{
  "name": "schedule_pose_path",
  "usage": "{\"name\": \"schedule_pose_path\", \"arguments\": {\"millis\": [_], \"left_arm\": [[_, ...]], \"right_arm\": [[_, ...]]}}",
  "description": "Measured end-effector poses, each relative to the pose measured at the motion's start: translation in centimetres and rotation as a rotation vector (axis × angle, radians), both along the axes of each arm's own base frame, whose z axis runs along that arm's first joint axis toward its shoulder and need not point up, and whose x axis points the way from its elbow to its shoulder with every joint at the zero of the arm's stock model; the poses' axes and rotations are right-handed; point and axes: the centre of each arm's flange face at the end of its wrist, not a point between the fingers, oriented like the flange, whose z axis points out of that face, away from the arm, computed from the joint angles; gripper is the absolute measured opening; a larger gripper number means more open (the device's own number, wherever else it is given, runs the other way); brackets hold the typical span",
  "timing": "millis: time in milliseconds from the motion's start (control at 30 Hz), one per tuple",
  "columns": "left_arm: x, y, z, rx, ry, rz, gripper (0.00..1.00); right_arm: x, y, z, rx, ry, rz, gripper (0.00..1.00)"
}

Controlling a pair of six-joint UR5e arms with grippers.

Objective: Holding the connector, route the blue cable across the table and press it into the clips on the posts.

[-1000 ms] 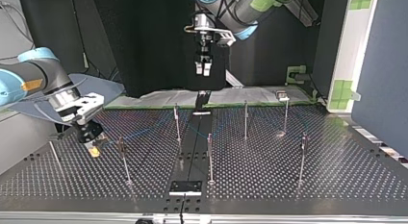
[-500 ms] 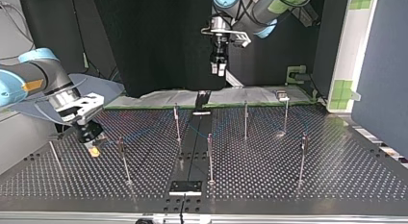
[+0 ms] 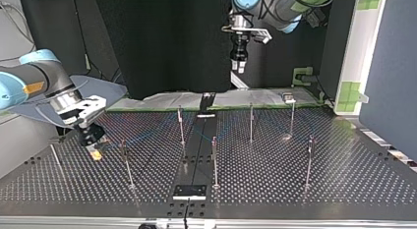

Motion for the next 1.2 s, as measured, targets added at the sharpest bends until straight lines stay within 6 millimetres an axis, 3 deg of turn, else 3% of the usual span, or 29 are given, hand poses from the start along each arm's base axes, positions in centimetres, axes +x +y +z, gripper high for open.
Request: {"name": "schedule_pose_path", "arguments": {"millis": [333, 467, 667, 1200], "left_arm": [[-1.6, 4.4, -1.9, 0.046, 0.08, 0.071, 1.0], [-3.1, 5.6, -2.7, 0.078, 0.119, 0.08, 1.0], [-4.5, 6.2, -3.2, 0.104, 0.147, 0.073, 1.0], [-4.6, 6.2, -3.3, 0.107, 0.151, 0.073, 1.0]], "right_arm": [[-0.2, -0.2, -0.1, 0.003, -0.001, -0.009, 0.0], [-0.3, -0.2, -0.1, 0.003, -0.001, -0.013, 0.0], [-0.6, -0.4, -0.1, 0.002, -0.001, -0.018, 0.0], [-0.7, -0.4, 0.0, 0.001, -0.001, -0.019, 0.0]]}}
